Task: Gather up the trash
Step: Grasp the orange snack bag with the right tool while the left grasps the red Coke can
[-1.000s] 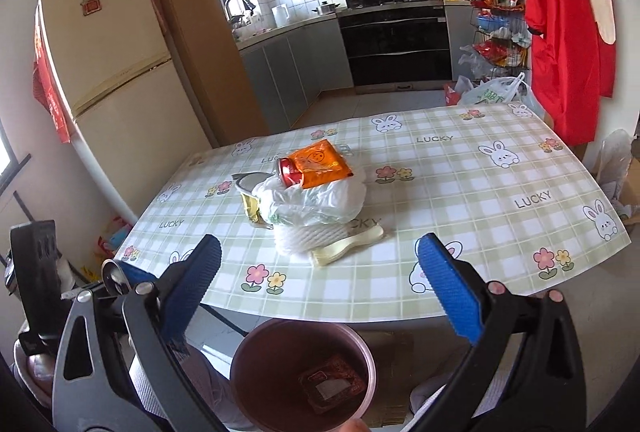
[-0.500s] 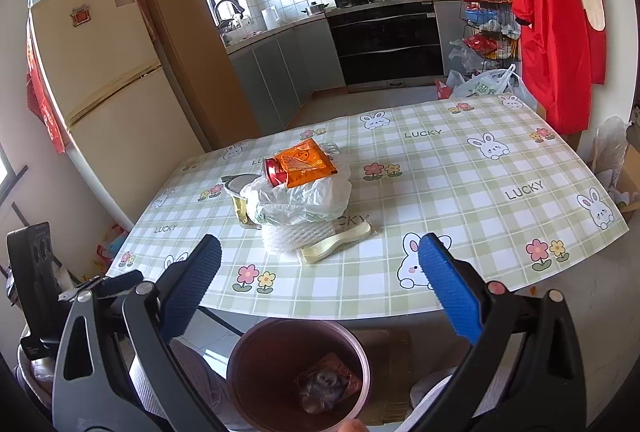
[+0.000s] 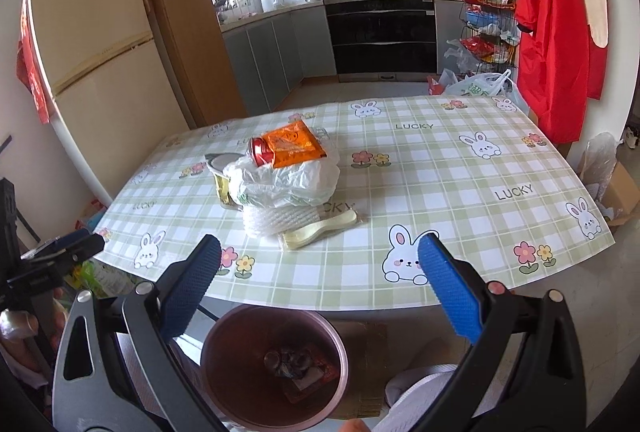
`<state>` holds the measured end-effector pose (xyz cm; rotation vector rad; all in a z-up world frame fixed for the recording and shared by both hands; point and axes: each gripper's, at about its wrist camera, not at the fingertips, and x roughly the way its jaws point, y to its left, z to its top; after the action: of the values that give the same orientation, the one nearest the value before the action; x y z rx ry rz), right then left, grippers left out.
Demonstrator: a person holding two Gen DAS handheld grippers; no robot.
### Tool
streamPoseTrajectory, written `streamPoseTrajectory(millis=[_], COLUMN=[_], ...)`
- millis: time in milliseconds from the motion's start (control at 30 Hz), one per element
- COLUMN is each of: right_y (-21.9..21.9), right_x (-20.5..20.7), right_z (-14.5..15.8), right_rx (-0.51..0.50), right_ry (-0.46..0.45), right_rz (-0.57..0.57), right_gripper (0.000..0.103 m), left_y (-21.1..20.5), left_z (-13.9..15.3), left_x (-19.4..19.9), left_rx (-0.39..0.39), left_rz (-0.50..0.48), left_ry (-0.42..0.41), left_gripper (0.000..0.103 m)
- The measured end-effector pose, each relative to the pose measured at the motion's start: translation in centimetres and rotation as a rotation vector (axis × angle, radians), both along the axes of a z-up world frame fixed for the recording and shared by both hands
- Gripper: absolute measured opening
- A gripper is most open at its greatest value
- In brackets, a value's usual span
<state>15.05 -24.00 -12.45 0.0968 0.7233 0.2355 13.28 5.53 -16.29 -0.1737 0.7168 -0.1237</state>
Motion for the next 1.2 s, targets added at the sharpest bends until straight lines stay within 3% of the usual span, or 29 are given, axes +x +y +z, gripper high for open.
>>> streamPoseTrajectory(millis=[400,567,633,767,933,1033,1200], right_y=[0.9,0.8,0.8,0.7,-0.1,-0.3,1.2], right_x=[3.4,5.4,6.6,8.7,11.1,12.8,16.8], right_z=[-2.7,-3.7,-4.1,-4.1,-4.4,-4.6,-5.2], right_rx=[-0.052,-0.043,-0.033,-0.037,-0.022,-0.014,-0.033], right_ry=[0.051,0.077,0.082,0.063,0.064,0.063,0.054], right_rz=[0.024,0.026,0.029,0.031,0.04,0.065,0.159], right_gripper=[0.097,0.097,0.097,0.097,0.097,0.097,0.097], left_y=[-0.2,-1.9,-2.9,-3.9,-5.0,-5.9,-5.8], left_z=[-1.2,-1.8,-2.2,-3.0,-5.1,-6.5,-6.6], left_x=[3.6,6.1,7.5,11.1,16.0,18.0,18.9], left_rx=[-0.004,-0.034,-0.037,-0.11,-0.224,-0.242,-0.221], left_rz=[-0.012,-0.068,-0.09,-0.096,-0.079,-0.075,-0.06], left_ry=[0.048,0.065,0.075,0.121,0.187,0.225,0.192], left_gripper=[0.097,0.097,0.094,0.078,0.078,0.072,0.071])
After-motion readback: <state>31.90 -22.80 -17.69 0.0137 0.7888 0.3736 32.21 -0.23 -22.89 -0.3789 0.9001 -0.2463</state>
